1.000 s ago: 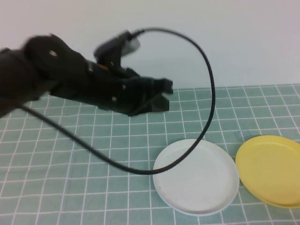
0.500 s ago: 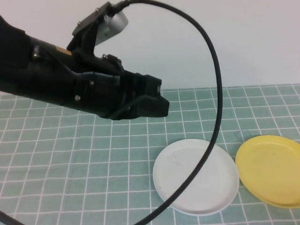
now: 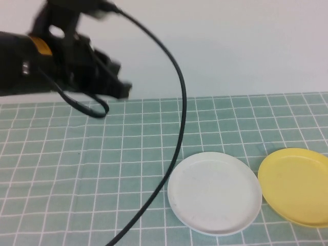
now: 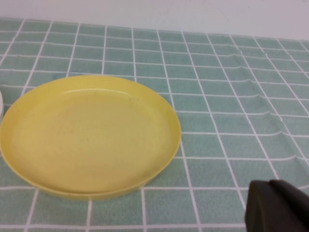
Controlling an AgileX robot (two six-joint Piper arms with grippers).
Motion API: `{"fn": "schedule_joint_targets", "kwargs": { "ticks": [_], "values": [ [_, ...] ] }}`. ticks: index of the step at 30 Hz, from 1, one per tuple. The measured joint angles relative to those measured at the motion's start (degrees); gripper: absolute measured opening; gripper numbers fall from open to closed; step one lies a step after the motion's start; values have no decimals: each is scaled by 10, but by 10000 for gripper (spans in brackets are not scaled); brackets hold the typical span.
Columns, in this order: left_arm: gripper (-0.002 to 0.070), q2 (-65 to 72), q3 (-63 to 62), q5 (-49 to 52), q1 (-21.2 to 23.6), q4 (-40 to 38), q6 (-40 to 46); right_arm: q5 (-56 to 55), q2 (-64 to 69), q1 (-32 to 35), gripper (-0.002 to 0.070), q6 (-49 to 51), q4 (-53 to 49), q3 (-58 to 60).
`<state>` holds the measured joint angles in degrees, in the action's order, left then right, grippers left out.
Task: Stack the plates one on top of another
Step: Place the white plate on the blue plate, then pick up the yellow plate
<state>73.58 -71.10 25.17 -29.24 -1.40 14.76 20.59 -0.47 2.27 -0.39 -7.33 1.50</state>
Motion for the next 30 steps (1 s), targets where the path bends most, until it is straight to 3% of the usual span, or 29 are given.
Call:
{"fn": "schedule_joint_targets", "kwargs": {
  "ticks": [6, 11, 21, 26, 30],
  "values": [
    [0, -87, 96, -168, 14, -31, -5, 0, 0, 0, -2, 0, 0, 0],
    [0, -153, 203, -165, 63, -125, -6, 0, 0, 0, -2, 0, 0, 0],
    [0, -350, 453, -231, 152, -126, 2, 0, 0, 0, -2, 0, 0, 0],
    [0, -490, 529, -227, 217, -126, 2, 0, 0, 0, -2, 0, 0, 0],
    [0, -563, 567, -215, 234, -123, 2, 0, 0, 0, -2, 0, 0, 0]
  ]
}}
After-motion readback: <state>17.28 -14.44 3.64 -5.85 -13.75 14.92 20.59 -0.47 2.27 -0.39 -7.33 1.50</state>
